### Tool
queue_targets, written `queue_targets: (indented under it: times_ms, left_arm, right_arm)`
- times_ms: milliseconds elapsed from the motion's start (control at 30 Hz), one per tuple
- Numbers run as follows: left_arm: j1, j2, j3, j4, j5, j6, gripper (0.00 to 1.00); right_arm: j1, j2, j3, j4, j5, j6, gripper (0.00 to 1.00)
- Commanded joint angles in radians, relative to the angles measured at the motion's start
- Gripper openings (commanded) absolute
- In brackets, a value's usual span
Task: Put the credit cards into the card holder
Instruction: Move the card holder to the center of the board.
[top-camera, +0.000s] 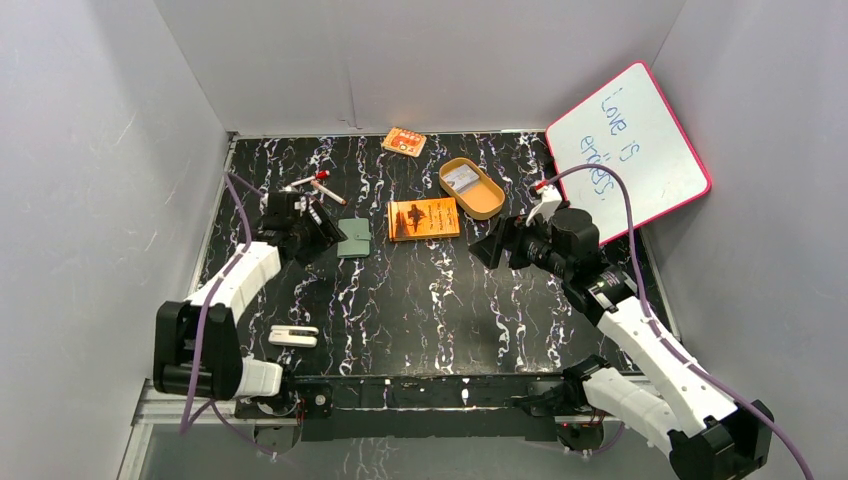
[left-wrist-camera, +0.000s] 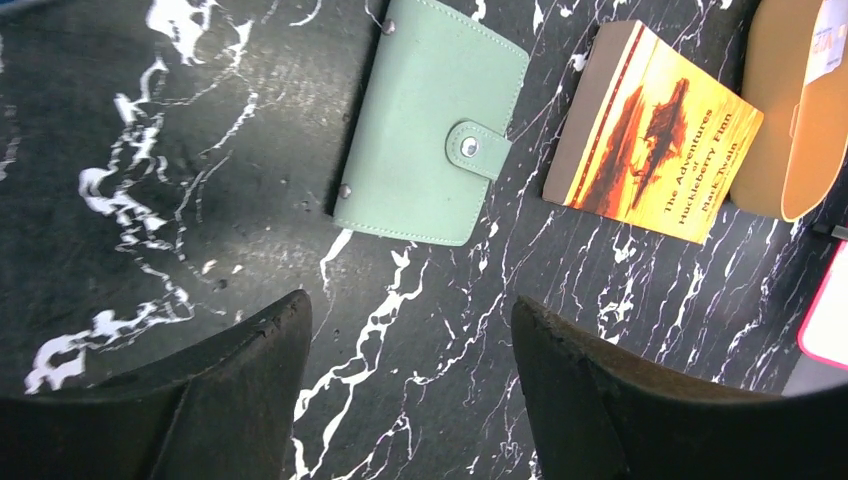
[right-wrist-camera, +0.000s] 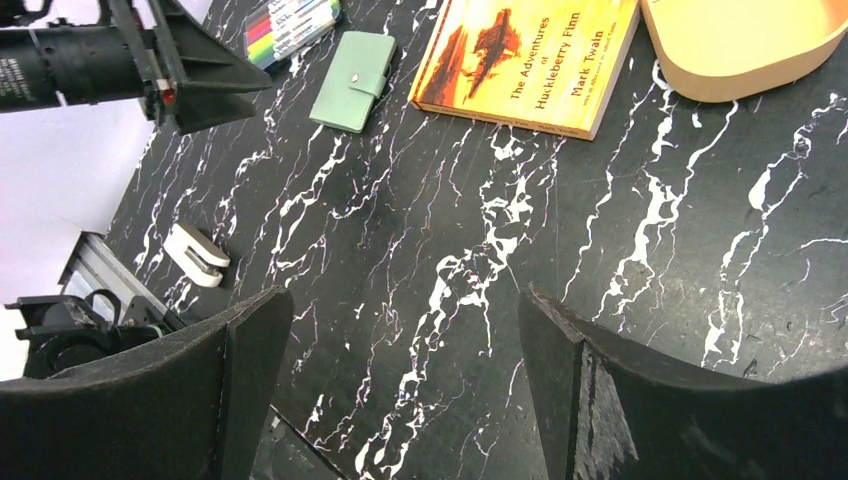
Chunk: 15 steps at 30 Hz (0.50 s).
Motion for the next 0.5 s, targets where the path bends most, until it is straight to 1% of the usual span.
queue_targets:
  times_ms: [0,233,467]
  left_arm:
    - [0.005,0.080,0.064,0.044,0.086,-0.028,0.69]
    - [0.018,0.253,0.148,0.061,0.052,-0.014,0.64]
    - [0.018,0.357,0.195,0.040,0.028,0.016,0.63]
  right_arm:
    - [0.005,-0.039,-0.016,0.066,-0.025,0.027,0.91]
    - [0.005,-0.039,-0.014,0.062,-0.037,0.023,0.91]
    - [0.005,-0.072,-0.024,0.057,-0.018,0.010,0.91]
